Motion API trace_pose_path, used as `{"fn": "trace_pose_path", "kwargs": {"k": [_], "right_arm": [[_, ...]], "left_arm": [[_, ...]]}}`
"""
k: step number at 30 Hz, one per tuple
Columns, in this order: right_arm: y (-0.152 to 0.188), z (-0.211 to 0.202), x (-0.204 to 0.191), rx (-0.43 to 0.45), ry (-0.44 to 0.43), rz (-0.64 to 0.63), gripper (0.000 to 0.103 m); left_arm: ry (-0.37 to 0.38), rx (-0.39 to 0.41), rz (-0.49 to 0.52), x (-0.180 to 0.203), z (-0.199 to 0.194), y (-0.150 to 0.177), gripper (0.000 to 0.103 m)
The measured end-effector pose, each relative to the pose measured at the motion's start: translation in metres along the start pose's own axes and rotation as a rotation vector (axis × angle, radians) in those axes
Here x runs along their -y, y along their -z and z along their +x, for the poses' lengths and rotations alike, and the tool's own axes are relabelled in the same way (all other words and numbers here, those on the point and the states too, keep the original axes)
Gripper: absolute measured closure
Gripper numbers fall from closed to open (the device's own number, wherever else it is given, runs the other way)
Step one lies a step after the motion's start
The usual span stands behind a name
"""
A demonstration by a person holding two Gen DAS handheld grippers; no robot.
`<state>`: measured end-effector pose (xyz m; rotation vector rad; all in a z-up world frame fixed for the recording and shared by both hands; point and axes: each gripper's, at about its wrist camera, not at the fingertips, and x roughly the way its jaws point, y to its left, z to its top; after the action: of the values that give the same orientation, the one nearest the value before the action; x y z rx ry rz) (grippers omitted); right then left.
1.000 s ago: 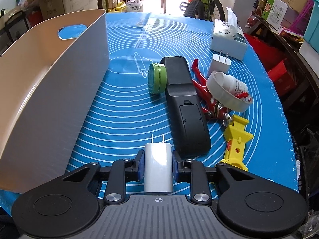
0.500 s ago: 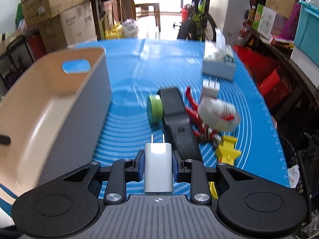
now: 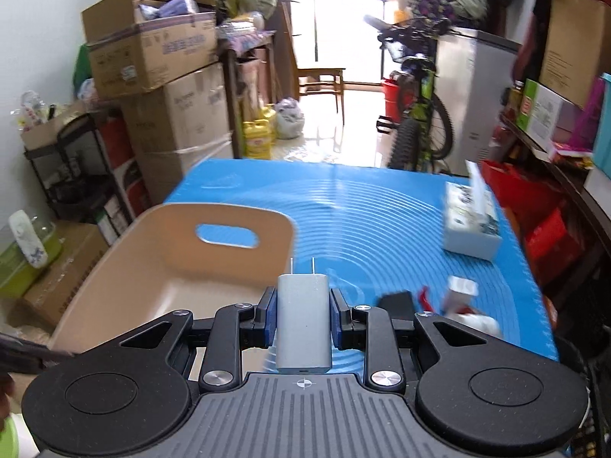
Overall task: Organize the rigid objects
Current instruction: 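Carry the charger into the basket and open the right gripper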
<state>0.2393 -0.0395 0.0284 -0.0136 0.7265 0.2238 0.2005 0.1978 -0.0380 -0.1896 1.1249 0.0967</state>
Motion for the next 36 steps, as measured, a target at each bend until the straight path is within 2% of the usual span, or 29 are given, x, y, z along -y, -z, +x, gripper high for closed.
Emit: {"fn": "trace_pose_path", "kwargs": {"k": [7, 17, 32, 36], "right_arm": [[-0.002, 0.028, -0.048, -0.044, -0.043, -0.059, 0.066], [0.022, 0.08, -0.09, -0.222, -0.061, -0.085, 0.067], [0.044, 0.124, -0.104, -0.518, -0.055, -0.135, 0.067], [0.045, 0.124, -0.108, -0.529, -0.049, -0.162, 0.067]], "left_arm": [[-0.004, -0.002, 0.001, 0.0, 0.001, 0.0, 0.099], [0.001, -0.006, -0.007, -0.002, 0.001, 0.0, 0.099], [0.004, -0.011, -0.013, -0.002, 0.001, -0.001, 0.099], [0.006, -0.012, -0.014, -0.002, 0.001, -0.001, 0.099]]}}
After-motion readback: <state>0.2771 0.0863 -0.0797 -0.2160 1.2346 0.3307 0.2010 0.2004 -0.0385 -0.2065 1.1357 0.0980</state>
